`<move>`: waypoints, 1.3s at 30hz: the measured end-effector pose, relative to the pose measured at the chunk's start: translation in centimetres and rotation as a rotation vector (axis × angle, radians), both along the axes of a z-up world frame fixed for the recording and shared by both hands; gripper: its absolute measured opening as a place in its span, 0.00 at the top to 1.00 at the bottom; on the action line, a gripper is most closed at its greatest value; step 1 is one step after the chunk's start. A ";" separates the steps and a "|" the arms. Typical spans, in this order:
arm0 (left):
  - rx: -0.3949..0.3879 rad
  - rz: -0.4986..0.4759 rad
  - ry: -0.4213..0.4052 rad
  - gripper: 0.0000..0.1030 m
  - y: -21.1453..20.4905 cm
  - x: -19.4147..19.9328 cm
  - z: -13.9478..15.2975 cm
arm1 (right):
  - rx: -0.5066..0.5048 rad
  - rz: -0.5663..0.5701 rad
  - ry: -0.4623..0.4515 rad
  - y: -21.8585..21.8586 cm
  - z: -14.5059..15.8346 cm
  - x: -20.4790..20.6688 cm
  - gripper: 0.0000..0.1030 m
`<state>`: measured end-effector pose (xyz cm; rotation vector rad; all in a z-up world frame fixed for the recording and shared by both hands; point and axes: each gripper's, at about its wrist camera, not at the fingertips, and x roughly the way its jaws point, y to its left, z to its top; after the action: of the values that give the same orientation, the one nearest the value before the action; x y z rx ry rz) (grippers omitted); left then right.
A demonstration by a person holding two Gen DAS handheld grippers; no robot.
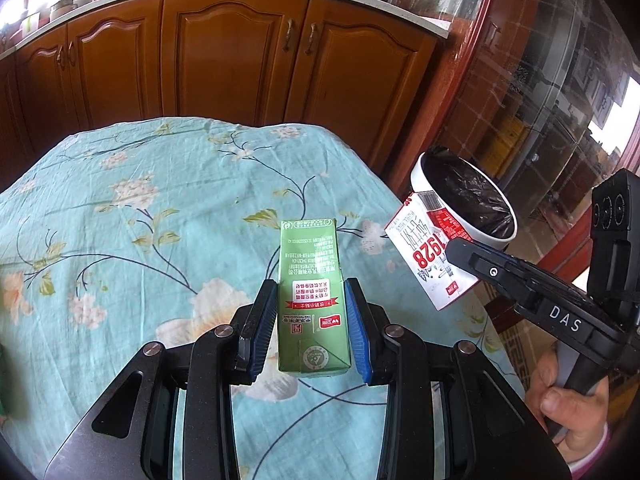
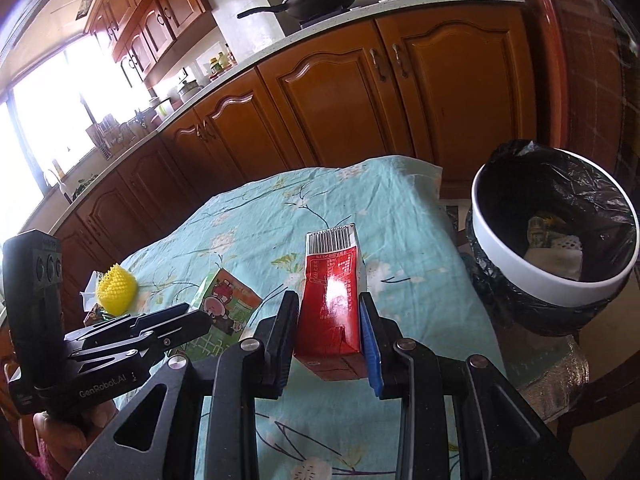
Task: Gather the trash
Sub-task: 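Carry the juice box and milk carton over the bin with both tools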
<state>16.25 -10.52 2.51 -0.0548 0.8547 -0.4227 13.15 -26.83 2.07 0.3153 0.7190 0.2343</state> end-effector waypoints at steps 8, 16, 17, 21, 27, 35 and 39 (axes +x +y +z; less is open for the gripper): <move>0.013 -0.046 -0.013 0.68 -2.9 0.2 0.4 | 0.011 -0.044 -0.006 -2.3 0.0 -1.2 0.71; 0.033 -0.086 -0.020 0.68 -5.5 0.6 0.6 | 0.020 -0.082 -0.019 -4.5 0.3 -1.9 0.71; 0.035 -0.089 -0.020 0.68 -5.8 0.6 0.6 | 0.022 -0.086 -0.020 -4.6 0.4 -2.0 0.71; 0.040 -0.104 -0.027 0.68 -6.8 1.0 0.8 | 0.028 -0.102 -0.024 -5.3 0.5 -2.1 0.71; 0.049 -0.130 -0.037 0.68 -8.3 1.4 1.2 | 0.035 -0.123 -0.035 -6.6 0.8 -2.1 0.71; 0.058 -0.164 -0.043 0.68 -10.3 1.9 1.3 | 0.041 -0.156 -0.046 -8.3 1.0 -2.2 0.71; 0.060 -0.178 -0.046 0.68 -11.2 2.2 1.5 | 0.041 -0.171 -0.047 -9.2 1.0 -2.2 0.71</move>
<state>18.46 -21.75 3.97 0.0873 0.8297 -0.5628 10.97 -36.06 3.07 0.4072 0.6381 0.0945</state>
